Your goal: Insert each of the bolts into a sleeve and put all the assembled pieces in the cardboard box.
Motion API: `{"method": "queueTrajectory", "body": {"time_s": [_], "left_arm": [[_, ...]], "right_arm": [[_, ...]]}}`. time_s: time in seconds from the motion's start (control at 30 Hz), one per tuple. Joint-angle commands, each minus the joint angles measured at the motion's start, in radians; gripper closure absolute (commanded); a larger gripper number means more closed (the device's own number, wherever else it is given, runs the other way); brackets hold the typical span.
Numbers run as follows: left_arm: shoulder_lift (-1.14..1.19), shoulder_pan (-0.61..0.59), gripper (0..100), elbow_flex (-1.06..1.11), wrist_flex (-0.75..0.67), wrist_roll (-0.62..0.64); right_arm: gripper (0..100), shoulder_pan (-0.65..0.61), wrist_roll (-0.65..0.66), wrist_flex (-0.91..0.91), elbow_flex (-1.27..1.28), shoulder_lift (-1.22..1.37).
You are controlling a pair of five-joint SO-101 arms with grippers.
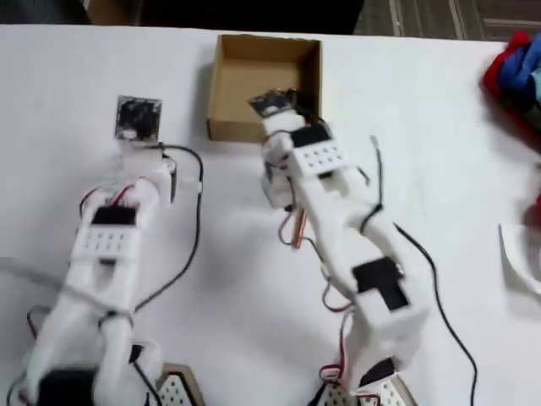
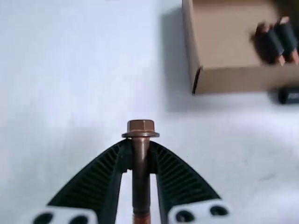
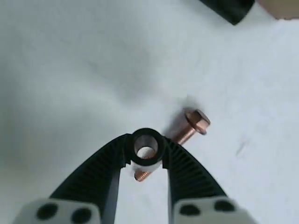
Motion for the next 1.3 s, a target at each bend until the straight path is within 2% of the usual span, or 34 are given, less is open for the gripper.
{"method": "queueTrajectory", "body": {"time_s": [0.0,0.13,0.47,0.67,0.9,0.97,1.07,1.1,1.27], "left_arm": [[0.149,-0.014,97,-0.131,0.015,0.018],[0.18,-0.02,97,-0.151,0.015,0.017],[0.186,-0.025,97,-0.104,-0.035,0.011],[0.181,-0.025,97,-0.093,-0.048,0.011],[0.181,-0.025,97,-0.093,-0.048,0.014],[0.18,-0.025,97,-0.093,-0.048,0.014],[0.18,-0.025,97,-0.093,-0.048,0.015],[0.18,-0.025,97,-0.093,-0.048,0.015],[0.18,-0.025,97,-0.097,-0.04,0.015]], "right_arm": [[97.5,-0.056,0.006,0.01,-0.143,0.079],[97.5,-0.093,0.002,-0.007,-0.221,0.193],[97.3,-0.087,0.009,-0.005,-0.39,0.407],[85.1,-0.093,0.002,0.025,-0.439,0.435],[84.0,-0.087,0.002,0.031,-0.434,0.437],[85.0,-0.087,0.002,0.044,-0.434,0.437],[97.4,-0.087,0.006,0.05,-0.437,0.433],[98.8,-0.087,0.006,0.051,-0.436,0.432],[97.7,-0.085,0.008,0.067,-0.442,0.426]]}}
